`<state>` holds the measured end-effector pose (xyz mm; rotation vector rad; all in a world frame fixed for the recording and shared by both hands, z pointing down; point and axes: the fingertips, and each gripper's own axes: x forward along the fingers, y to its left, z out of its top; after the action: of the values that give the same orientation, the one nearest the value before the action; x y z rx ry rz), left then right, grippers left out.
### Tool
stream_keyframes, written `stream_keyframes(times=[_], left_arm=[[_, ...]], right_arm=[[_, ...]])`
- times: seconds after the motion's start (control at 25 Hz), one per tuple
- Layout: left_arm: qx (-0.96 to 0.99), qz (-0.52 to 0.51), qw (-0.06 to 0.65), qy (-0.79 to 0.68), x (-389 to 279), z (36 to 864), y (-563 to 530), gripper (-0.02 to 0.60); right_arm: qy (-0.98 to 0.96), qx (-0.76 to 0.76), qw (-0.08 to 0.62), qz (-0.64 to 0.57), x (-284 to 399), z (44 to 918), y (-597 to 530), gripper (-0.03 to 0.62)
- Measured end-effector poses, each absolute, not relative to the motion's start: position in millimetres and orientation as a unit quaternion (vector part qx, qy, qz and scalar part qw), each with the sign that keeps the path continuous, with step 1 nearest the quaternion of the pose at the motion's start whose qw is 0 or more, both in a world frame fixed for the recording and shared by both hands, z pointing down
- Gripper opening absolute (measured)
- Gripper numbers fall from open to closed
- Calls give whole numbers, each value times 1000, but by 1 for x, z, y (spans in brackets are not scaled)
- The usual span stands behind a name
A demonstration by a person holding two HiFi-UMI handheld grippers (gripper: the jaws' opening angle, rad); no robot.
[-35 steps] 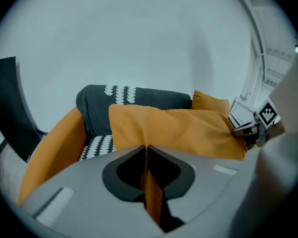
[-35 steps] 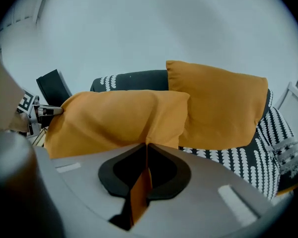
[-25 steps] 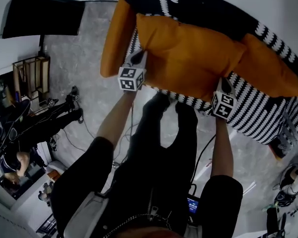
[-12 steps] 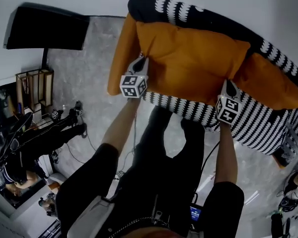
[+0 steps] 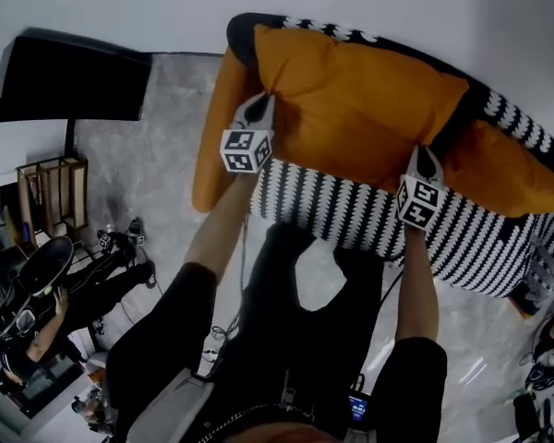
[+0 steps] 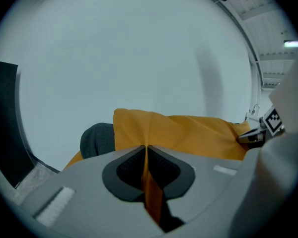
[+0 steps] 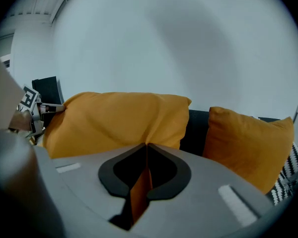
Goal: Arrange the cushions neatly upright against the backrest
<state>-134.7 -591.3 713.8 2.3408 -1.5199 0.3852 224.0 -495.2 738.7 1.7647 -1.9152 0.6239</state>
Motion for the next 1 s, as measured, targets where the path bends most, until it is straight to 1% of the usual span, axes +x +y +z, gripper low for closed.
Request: stream_keyframes(times=[0.16,0.32,0.6,0.8,0.88,1.0], left_arm=[[824,139,164,-524,-127,743,-591,23],[820,154,183,-520,-131,774,-585,24],[821,189,198,-501,-133,806,-585,35],[826,188,197,-493,-135,820,-590,72],[827,191,202,-490,-138,824,-592,96],[823,198,207,-491,-135,826,-591,107]], right_arm=[[-687,645,234,237,230,770,-490,14],[-678,645,249,251,230,794,-485,14],[-672,638,270,263,234,820,-483,18],[-680,632,274,251,240,836,-488,31],[-683,630,270,254,240,841,-489,46],[-684,629,263,259,248,843,-490,66]])
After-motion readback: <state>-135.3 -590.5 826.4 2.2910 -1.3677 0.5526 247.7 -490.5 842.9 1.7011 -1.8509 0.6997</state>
